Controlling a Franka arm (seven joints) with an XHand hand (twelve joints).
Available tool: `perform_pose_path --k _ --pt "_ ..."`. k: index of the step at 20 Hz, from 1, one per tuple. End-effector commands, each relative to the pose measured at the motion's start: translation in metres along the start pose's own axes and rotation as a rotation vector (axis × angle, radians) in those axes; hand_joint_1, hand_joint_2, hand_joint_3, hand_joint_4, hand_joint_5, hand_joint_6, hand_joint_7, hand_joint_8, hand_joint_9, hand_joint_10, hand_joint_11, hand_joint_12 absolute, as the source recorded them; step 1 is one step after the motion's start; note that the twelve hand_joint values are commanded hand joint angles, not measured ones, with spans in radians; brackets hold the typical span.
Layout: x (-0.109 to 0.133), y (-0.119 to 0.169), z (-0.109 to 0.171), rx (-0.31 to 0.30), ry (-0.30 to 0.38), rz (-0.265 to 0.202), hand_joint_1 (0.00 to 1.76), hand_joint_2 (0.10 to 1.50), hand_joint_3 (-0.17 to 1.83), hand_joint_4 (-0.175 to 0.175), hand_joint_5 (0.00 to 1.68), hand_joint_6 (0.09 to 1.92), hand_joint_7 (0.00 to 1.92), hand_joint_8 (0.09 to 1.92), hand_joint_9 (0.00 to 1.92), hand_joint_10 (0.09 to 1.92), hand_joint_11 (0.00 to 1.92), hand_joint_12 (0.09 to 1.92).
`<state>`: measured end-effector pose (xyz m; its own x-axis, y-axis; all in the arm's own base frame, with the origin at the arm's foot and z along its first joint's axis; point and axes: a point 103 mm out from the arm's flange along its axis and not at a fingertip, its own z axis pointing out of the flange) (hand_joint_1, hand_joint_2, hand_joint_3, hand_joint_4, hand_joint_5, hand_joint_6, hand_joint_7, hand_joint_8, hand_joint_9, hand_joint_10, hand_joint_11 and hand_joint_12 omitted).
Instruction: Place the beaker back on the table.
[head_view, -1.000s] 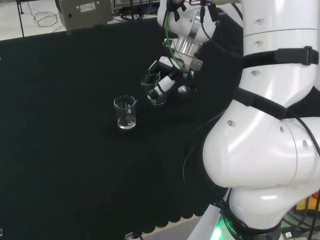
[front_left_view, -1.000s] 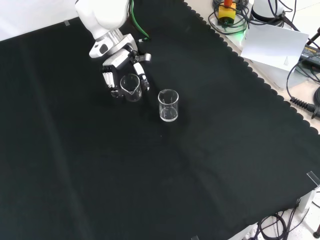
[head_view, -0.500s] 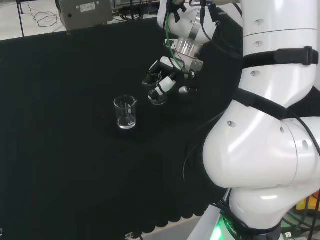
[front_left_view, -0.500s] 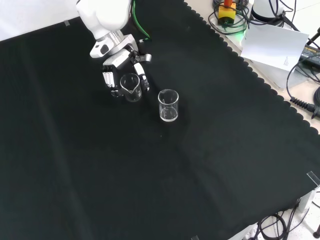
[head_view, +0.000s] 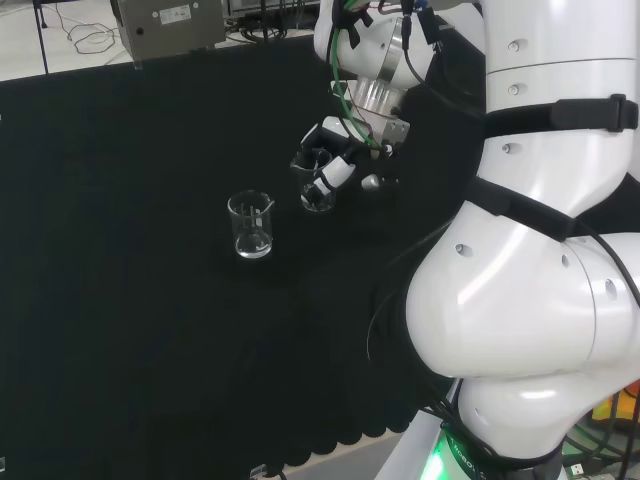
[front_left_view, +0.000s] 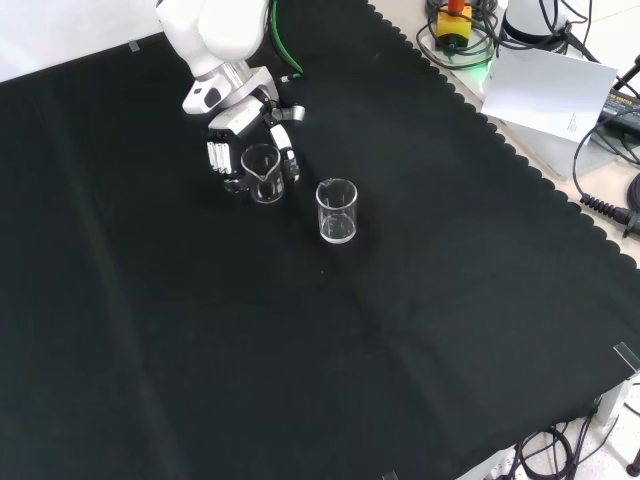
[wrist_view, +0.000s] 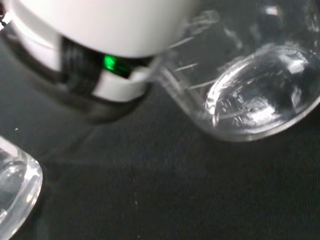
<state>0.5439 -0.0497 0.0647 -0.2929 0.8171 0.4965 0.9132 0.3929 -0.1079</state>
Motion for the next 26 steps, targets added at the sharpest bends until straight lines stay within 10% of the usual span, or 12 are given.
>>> perform_pose_path --k 1,7,26 --pt "0.000 -0.005 0.002 0.051 0.001 0.020 1.12 0.51 0.69 -0.061 0.72 0.87 0.78 0.70 1.17 0.09 0.69 1.16" --pt "0.002 -0.006 0.001 0.092 -0.020 0.031 1.00 0.48 0.68 -0.049 0.44 0.74 0.55 0.75 0.96 0.09 0.39 1.33" --pt "0.080 -0.075 -0.097 -0.046 -0.089 0.028 0.88 0.52 0.52 -0.062 0.38 0.38 0.29 0.72 0.73 0.09 0.16 1.41"
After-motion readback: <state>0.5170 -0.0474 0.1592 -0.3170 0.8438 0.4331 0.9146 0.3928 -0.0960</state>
